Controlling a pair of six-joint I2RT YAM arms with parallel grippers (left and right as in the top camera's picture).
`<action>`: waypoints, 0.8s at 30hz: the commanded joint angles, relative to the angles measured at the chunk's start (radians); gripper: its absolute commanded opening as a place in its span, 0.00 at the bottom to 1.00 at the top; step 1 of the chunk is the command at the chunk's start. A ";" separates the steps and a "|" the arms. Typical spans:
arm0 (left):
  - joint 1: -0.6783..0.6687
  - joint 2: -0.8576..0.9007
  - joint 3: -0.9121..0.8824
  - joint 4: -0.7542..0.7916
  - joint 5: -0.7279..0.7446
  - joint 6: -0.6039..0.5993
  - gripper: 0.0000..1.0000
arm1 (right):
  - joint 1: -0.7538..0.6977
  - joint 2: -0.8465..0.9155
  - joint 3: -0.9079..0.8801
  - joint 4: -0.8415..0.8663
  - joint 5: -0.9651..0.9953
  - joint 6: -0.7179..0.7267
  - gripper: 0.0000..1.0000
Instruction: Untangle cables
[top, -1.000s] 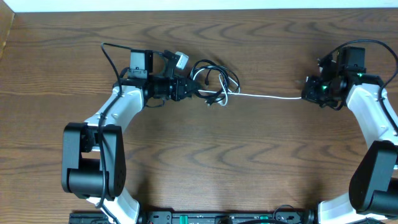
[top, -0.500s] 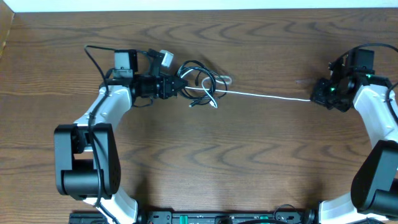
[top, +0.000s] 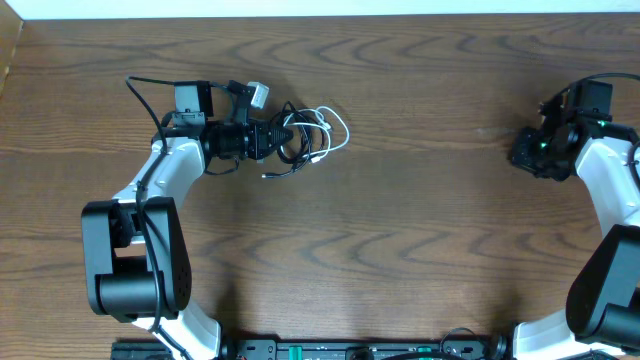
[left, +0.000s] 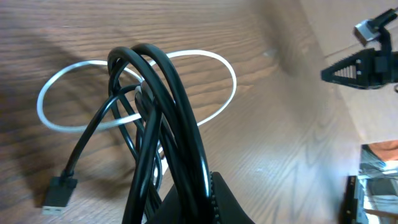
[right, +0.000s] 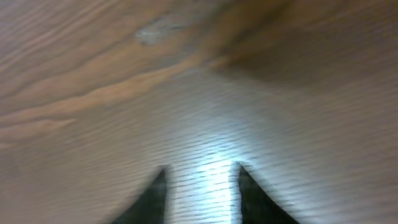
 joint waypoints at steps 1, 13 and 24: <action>-0.015 0.001 0.007 -0.002 0.098 0.021 0.08 | 0.024 -0.001 -0.001 0.003 -0.192 -0.096 0.61; -0.133 0.001 0.007 0.025 0.216 0.020 0.08 | 0.200 -0.001 -0.001 -0.087 -0.740 -0.628 0.54; -0.228 0.001 0.008 0.173 0.279 -0.089 0.08 | 0.371 -0.001 -0.001 -0.020 -0.544 -0.445 0.43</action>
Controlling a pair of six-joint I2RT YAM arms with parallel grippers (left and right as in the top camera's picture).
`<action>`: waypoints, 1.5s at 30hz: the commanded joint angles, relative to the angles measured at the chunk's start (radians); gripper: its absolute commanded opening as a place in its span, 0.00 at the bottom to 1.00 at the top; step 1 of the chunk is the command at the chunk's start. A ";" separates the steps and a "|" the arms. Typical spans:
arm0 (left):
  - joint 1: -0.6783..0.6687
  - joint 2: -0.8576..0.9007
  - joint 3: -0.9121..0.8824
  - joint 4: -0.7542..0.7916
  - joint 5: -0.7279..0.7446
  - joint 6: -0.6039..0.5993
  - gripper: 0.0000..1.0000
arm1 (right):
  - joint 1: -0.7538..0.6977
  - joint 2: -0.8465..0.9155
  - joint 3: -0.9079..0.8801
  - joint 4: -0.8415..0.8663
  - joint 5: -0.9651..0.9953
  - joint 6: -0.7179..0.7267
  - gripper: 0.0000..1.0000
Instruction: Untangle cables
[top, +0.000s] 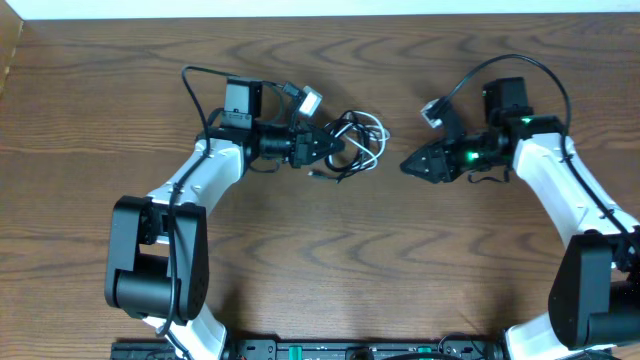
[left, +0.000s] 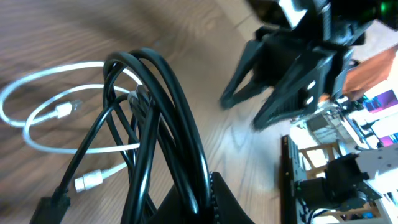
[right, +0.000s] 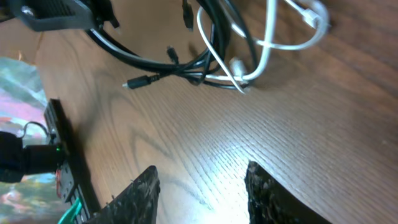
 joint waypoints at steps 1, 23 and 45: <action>-0.022 0.001 0.008 0.064 0.061 -0.080 0.08 | 0.060 -0.001 -0.001 0.027 0.056 0.060 0.46; -0.074 0.001 0.008 0.119 0.130 -0.141 0.08 | 0.120 0.008 -0.001 0.183 0.193 0.150 0.53; -0.093 0.001 0.008 0.120 0.132 -0.140 0.08 | 0.175 0.175 -0.001 0.220 0.190 0.174 0.19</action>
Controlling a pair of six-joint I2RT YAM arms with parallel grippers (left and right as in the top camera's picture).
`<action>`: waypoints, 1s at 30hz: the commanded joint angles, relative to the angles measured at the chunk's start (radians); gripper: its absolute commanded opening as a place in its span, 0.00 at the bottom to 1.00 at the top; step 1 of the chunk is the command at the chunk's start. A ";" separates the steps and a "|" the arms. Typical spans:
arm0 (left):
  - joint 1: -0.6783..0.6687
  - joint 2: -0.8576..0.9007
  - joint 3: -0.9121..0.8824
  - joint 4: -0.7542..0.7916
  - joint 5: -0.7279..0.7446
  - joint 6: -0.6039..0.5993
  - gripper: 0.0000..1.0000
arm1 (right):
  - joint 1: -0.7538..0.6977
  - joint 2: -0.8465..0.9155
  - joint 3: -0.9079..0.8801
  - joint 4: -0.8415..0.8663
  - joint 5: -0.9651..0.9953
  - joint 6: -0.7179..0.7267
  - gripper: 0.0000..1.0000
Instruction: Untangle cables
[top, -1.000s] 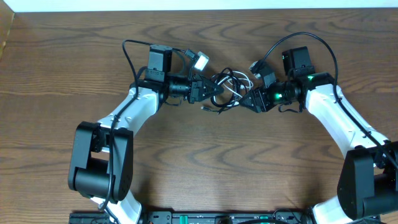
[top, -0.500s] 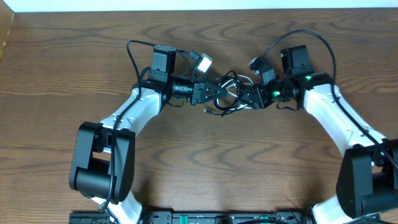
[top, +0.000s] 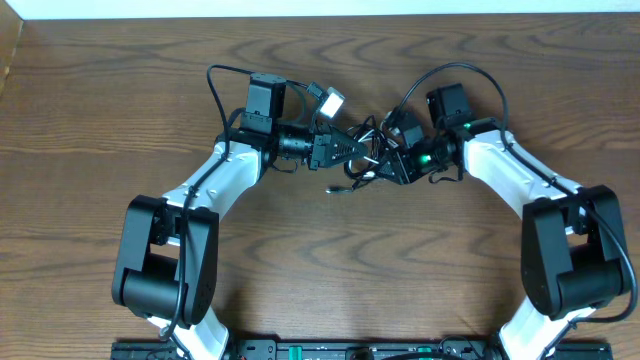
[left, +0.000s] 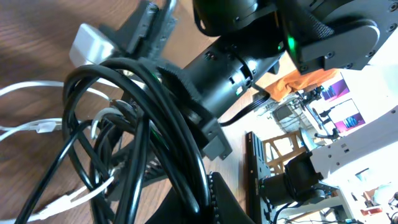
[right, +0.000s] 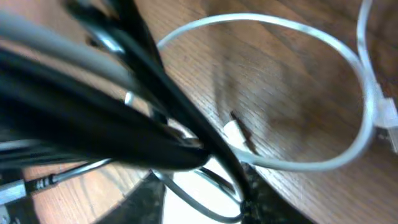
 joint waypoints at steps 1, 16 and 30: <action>-0.003 0.001 0.008 0.008 0.039 -0.001 0.08 | 0.006 0.010 -0.001 0.005 -0.004 0.007 0.12; -0.003 0.001 0.008 0.007 -0.025 0.000 0.78 | -0.014 -0.021 -0.001 0.002 0.003 0.044 0.01; -0.003 0.001 0.007 -0.028 -0.134 0.007 0.81 | -0.106 -0.374 -0.001 -0.021 0.094 0.130 0.01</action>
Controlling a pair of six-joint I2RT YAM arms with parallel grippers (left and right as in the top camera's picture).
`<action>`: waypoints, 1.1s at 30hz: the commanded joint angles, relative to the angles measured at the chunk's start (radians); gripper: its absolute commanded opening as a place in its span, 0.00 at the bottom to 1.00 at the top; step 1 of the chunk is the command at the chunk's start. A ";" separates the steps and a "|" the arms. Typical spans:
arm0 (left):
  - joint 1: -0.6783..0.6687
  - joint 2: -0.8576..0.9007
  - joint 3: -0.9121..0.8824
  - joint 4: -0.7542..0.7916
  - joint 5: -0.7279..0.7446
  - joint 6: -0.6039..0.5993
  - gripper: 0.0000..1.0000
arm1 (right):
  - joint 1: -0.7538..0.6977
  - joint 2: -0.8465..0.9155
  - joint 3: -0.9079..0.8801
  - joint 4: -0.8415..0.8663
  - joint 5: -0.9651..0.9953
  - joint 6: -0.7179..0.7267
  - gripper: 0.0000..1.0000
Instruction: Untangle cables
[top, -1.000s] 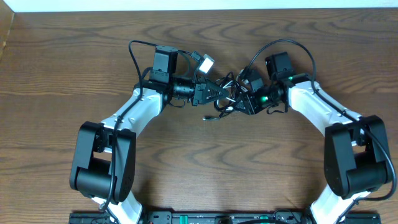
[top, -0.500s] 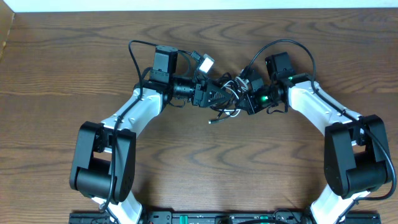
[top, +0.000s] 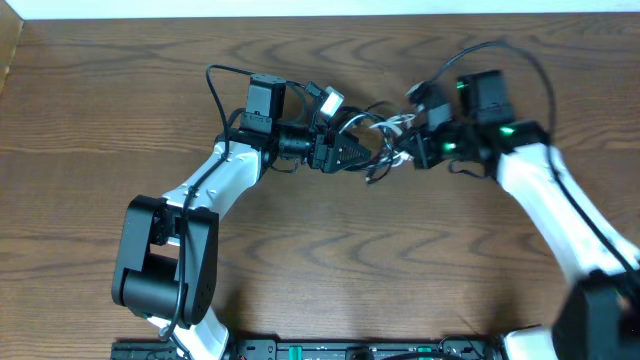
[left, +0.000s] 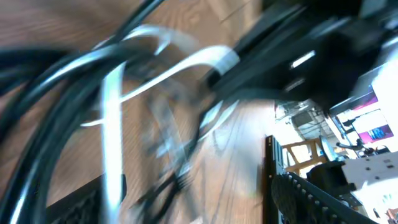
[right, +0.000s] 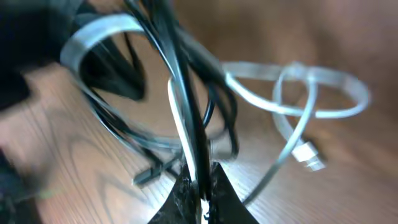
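Note:
A tangle of black and white cables (top: 377, 138) lies at mid-table between my two grippers. My left gripper (top: 348, 156) is at the tangle's left side. In the blurred left wrist view it (left: 196, 198) stands open, with a white cable (left: 112, 124) running past its left finger. My right gripper (top: 417, 152) is at the tangle's right side. The right wrist view shows it (right: 200, 182) shut on a black strand (right: 166, 37) and a white strand together. A white loop with a plug (right: 311, 93) hangs off to the right.
The brown wooden table (top: 330, 270) ends at a white strip (top: 300, 8) along the far edge. A black equipment rail (top: 350, 350) runs along the near edge. Both arm bases stand at the front left and front right.
My left gripper has opened and let go of the black cables. My right gripper has shut on a black and a white strand and sits further right, with the tangle stretched toward it.
My left gripper held the black cable bundle at the far left, with the right arm away at the right edge. Both then came toward the middle until the right gripper was in the tangle. Now the right holds strands and the left is open.

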 joint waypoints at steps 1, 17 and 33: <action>-0.003 0.001 0.007 -0.003 -0.032 0.009 0.81 | -0.068 -0.115 0.001 -0.016 0.032 0.042 0.01; -0.013 0.001 0.007 -0.006 -0.048 0.009 0.85 | -0.307 -0.242 0.001 -0.155 -0.051 0.026 0.01; -0.037 0.001 0.007 -0.094 -0.047 0.097 0.86 | -0.267 -0.244 0.032 -0.003 -0.234 0.135 0.01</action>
